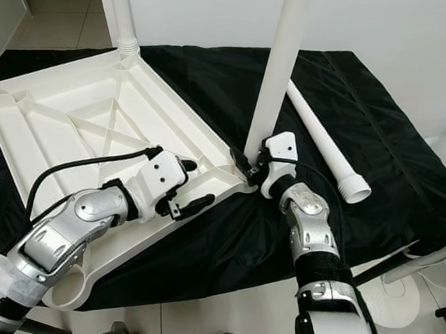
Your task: Building children table
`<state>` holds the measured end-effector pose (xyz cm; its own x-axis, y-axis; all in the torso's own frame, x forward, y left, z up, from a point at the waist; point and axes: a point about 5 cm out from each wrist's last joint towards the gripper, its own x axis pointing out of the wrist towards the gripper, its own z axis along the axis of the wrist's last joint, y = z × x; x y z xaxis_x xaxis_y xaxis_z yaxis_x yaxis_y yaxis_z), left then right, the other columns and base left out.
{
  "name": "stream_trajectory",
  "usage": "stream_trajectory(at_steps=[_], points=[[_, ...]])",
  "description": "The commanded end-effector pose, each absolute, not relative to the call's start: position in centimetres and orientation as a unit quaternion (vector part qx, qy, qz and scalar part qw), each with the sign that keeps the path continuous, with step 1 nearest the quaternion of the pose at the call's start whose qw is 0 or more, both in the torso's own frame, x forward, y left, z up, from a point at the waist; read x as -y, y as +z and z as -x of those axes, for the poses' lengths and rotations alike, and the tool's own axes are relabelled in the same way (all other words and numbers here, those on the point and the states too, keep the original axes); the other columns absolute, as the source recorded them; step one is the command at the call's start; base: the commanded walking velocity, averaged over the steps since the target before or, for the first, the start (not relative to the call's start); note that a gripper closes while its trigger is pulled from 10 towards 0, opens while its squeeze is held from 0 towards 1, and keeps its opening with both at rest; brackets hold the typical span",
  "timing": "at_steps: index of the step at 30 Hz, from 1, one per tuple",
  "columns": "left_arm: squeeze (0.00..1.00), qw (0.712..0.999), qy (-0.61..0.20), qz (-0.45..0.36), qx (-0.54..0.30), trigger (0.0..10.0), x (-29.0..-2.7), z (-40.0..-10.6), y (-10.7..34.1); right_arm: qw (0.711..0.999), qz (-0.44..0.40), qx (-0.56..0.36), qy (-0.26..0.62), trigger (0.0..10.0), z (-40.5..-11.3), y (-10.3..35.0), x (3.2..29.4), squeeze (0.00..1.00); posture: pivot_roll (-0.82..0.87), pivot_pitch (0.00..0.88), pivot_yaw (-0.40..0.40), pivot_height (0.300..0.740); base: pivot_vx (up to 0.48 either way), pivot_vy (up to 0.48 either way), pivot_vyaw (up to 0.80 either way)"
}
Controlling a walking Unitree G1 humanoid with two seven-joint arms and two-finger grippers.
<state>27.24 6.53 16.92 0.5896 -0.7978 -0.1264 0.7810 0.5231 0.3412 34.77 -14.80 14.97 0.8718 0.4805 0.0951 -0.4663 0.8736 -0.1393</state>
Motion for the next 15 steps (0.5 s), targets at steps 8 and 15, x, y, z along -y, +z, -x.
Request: stream_trajectory(at_steps=[8, 15], points=[[0.0, 0.848, -0.495, -0.189, 0.009, 10.0, -6.3, -26.8, 16.6, 0.982, 0.029, 0.052, 0.177, 10.0, -34.0, 14.1, 13.8, 0.0, -0.07, 0.081, 0.021, 0.74, 0.0, 0.0, 0.0], [0.0, 0.847, -0.496, -0.189, 0.007, 10.0, -6.3, -26.7, 16.5, 0.994, 0.008, 0.046, 0.095, 10.0, -33.5, 14.2, 13.4, 0.0, -0.08, 0.083, 0.021, 0.74, 0.0, 0.0, 0.0]])
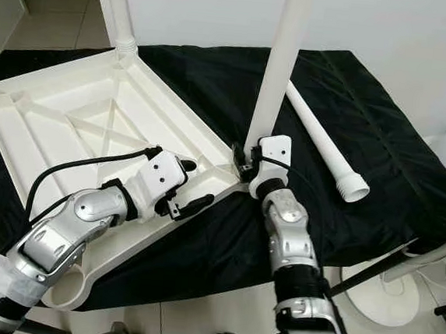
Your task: Building children table
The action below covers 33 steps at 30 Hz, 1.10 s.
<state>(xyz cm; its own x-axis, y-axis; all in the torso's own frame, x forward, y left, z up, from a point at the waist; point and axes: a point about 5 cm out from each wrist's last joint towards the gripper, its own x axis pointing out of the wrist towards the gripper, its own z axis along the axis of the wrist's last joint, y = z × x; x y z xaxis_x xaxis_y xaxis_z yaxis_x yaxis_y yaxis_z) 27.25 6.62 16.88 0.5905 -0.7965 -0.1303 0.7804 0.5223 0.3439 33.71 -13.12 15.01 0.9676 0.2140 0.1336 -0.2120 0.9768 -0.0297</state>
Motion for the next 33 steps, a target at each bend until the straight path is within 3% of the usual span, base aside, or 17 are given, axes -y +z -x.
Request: stream_trajectory(at_steps=[1, 10, 17, 18, 26, 27, 29, 30, 33], points=[[0.0, 0.847, -0.497, -0.189, 0.007, 10.0, -6.3, -26.7, 16.5, 0.998, -0.002, 0.039, 0.056, 10.0, -33.1, 14.0, 12.8, 0.0, -0.08, 0.083, 0.02, 0.74, 0.0, 0.0, 0.0], [0.0, 0.846, -0.498, -0.191, 0.005, 10.0, -6.4, -26.6, 16.3, 0.999, -0.011, 0.034, -0.039, 10.0, -32.0, 13.9, 11.9, 0.0, -0.08, 0.079, 0.019, 0.74, 0.0, 0.0, 0.0], [0.0, 0.844, -0.501, -0.191, 0.006, 10.0, -6.2, -26.6, 16.3, 0.999, -0.022, 0.039, -0.026, 10.0, -31.4, 14.2, 10.8, 0.0, -0.08, 0.072, 0.018, 0.74, 0.0, 0.0, 0.0], [0.0, 0.844, -0.501, -0.191, 0.007, 10.0, -6.2, -26.6, 16.3, 0.998, -0.025, 0.042, -0.027, 10.0, -31.4, 14.4, 10.8, 1.0, -0.08, 0.07, 0.018, 0.74, 0.0, 0.0, 0.0], [0.0, 0.845, -0.499, -0.191, 0.007, 10.0, -6.2, -26.5, 16.3, 0.997, -0.043, 0.065, 0.002, 10.0, -31.2, 15.2, 10.8, 1.0, -0.07, 0.061, 0.01, 0.74, 0.0, 0.0, 0.0], [0.0, 0.845, -0.498, -0.191, 0.008, 10.0, -6.3, -26.5, 16.3, 0.996, -0.041, 0.073, 0.041, 10.0, -31.2, 15.5, 11.1, 0.1, -0.07, 0.055, 0.007, 0.74, 0.0, 0.0, 0.0], [0.0, 0.846, -0.498, -0.192, 0.008, 10.0, -6.3, -26.5, 16.3, 0.995, -0.039, 0.077, 0.054, 10.0, -31.2, 15.6, 11.2, 0.1, -0.07, 0.055, 0.007, 0.74, 0.0, 0.0, 0.0], [0.0, 0.846, -0.498, -0.191, 0.008, 10.0, -6.3, -26.5, 16.3, 0.994, -0.041, 0.075, 0.069, 10.0, -31.2, 15.7, 11.4, 0.0, -0.07, 0.053, 0.006, 0.74, 0.0, 0.0, 0.0], [0.0, 0.846, -0.497, -0.191, 0.008, 10.0, -6.2, -26.5, 16.3, 0.991, -0.026, 0.071, 0.106, 10.0, -31.5, 15.7, 12.4, 0.0, -0.07, 0.052, 0.005, 0.74, 0.0, 0.0, 0.0]])
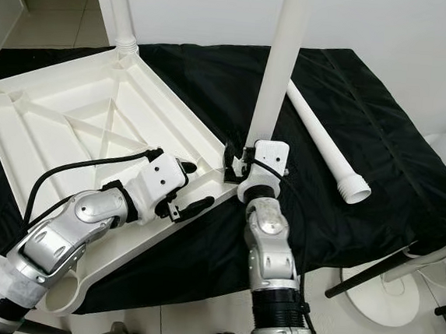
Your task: Building children table
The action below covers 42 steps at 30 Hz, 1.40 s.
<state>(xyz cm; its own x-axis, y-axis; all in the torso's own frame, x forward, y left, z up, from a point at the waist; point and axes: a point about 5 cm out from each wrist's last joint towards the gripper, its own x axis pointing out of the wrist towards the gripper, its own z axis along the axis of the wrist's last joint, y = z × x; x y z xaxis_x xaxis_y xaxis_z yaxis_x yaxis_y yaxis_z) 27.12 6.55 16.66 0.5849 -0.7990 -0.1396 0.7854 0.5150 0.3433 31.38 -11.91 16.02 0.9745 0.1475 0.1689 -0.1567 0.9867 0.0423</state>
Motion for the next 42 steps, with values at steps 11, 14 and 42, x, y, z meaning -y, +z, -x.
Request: stream_trajectory(at_steps=[11, 14, 42], points=[[0.0, 0.845, -0.499, -0.193, 0.011, 10.0, -6.1, -26.7, 16.4, 0.964, 0.06, 0.047, 0.255, 10.0, -32.9, 15.8, 14.5, 0.0, -0.08, 0.047, 0.01, 0.74, 0.0, 0.0, 0.0], [0.0, 0.845, -0.499, -0.193, 0.011, 10.0, -6.1, -26.7, 16.4, 0.955, 0.079, 0.04, 0.284, 10.0, -33.2, 15.6, 14.7, 0.0, -0.07, 0.047, 0.009, 0.74, 0.0, 0.0, 0.0], [0.0, 0.847, -0.494, -0.194, 0.011, 10.0, -6.3, -26.8, 16.7, 0.947, 0.084, -0.016, 0.309, 10.0, -34.4, 13.4, 16.9, 0.0, -0.07, 0.075, 0.017, 0.74, 0.0, 0.0, 0.0]])
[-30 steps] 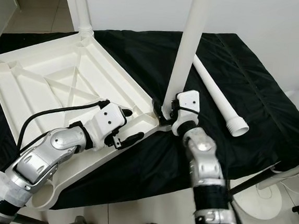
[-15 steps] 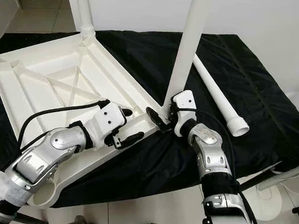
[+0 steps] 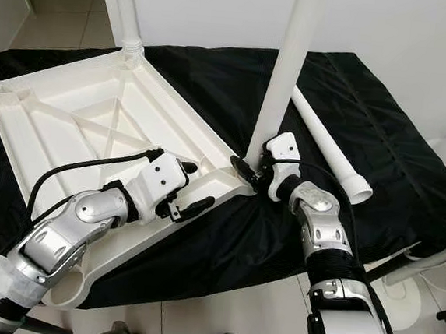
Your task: Building children table
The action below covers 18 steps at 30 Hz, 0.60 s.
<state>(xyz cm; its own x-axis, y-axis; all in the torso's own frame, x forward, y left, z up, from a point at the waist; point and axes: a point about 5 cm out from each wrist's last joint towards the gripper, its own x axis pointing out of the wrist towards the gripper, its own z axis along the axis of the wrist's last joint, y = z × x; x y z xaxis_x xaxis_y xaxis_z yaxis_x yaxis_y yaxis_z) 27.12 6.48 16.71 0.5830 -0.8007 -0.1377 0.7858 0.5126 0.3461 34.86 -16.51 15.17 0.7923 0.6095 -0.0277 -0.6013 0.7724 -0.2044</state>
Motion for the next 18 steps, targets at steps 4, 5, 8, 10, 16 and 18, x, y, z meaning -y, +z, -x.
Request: stream_trajectory(at_steps=[4, 5, 8, 10, 16, 18], points=[[0.0, 0.847, -0.495, -0.194, 0.011, 10.0, -6.3, -26.8, 16.7, 0.957, 0.084, -0.013, 0.276, 10.0, -34.7, 13.3, 17.0, 0.0, -0.07, 0.078, 0.017, 0.74, 0.0, 0.0, 0.0], [0.0, 0.847, -0.495, -0.194, 0.011, 10.0, -6.3, -26.8, 16.7, 0.96, 0.087, -0.012, 0.267, 10.0, -34.7, 13.3, 17.0, 0.0, -0.07, 0.078, 0.017, 0.74, 0.0, 0.0, 0.0], [0.0, 0.847, -0.495, -0.194, 0.011, 10.0, -6.3, -26.8, 16.7, 0.963, 0.087, -0.01, 0.253, 10.0, -34.8, 13.2, 16.9, 0.0, -0.07, 0.078, 0.017, 0.74, 0.0, 0.0, 0.0], [0.0, 0.847, -0.494, -0.194, 0.01, 10.0, -6.3, -26.8, 16.6, 0.975, 0.07, -0.006, 0.212, 10.0, -34.7, 13.2, 16.4, 0.0, -0.07, 0.079, 0.014, 0.74, 0.0, 0.0, 0.0], [0.0, 0.847, -0.494, -0.194, 0.01, 10.0, -6.3, -26.7, 16.6, 0.989, 0.036, 0.002, 0.146, 10.0, -34.4, 13.3, 15.6, 0.0, -0.07, 0.082, 0.016, 0.74, 0.0, 0.0, 0.0], [0.0, 0.847, -0.495, -0.195, 0.01, 10.0, -6.4, -26.7, 16.6, 0.993, 0.023, 0.006, 0.12, 10.0, -34.0, 13.3, 15.0, 0.0, -0.07, 0.084, 0.018, 0.74, 0.0, 0.0, 0.0]])
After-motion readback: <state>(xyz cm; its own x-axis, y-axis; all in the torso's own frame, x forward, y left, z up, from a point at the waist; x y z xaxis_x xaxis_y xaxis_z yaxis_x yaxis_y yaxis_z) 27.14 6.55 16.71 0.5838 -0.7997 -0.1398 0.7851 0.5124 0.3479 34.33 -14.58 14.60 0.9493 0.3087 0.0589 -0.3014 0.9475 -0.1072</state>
